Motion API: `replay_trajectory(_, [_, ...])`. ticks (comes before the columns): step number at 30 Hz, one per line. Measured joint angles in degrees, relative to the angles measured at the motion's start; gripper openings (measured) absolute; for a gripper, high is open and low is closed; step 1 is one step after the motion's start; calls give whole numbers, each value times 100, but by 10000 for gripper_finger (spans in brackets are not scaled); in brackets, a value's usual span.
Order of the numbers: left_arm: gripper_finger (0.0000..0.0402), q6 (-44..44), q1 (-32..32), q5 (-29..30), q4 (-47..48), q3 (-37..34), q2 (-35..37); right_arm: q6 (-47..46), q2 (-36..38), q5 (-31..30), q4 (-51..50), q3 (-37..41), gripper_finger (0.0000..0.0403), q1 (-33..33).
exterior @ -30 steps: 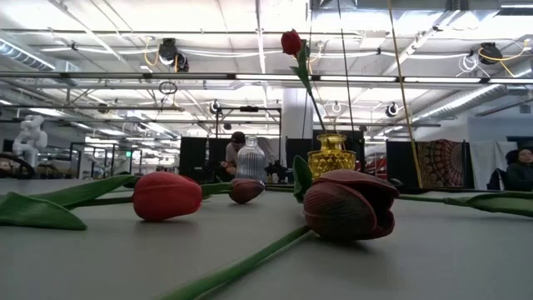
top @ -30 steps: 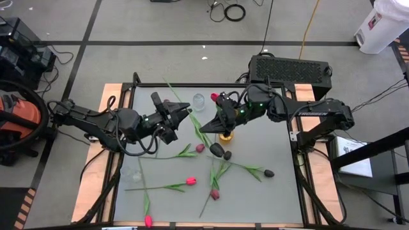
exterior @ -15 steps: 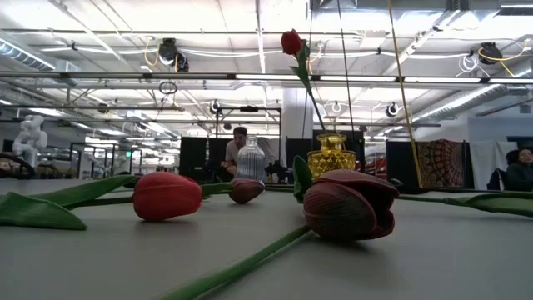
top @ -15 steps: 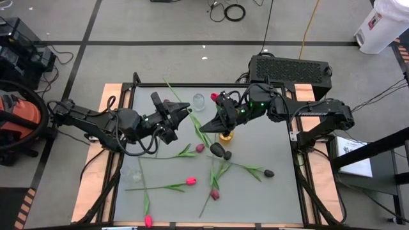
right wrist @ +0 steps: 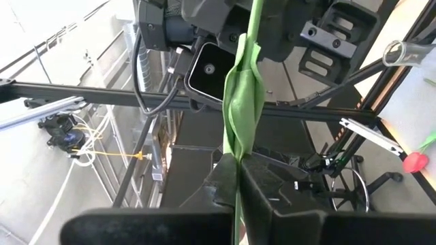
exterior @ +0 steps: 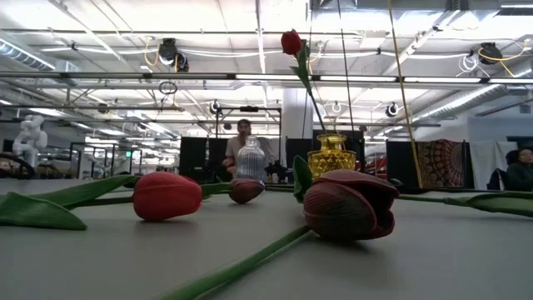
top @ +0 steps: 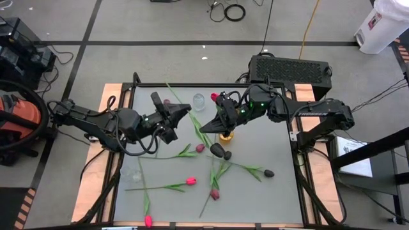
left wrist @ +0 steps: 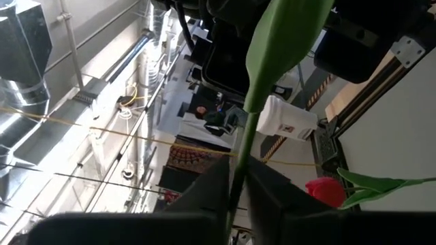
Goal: Sort flowers into vase by color
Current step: Put the top black tulip into the top transparent vase
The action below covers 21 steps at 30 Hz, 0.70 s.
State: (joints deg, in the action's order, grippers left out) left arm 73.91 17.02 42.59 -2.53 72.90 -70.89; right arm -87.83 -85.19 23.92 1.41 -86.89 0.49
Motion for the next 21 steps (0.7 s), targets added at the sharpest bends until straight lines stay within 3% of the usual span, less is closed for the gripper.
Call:
replay_trajectory(3, [11,3,0,0,23,0,0,0,0,-1,17,0,0,0])
replay_trajectory(10, [6,4,0,308,9,0,0,0,0,-53,15,0,0,-9])
replay_trajectory(21, [5,2,2,332,30,0,0,107,0,-37,11,0,0,-7])
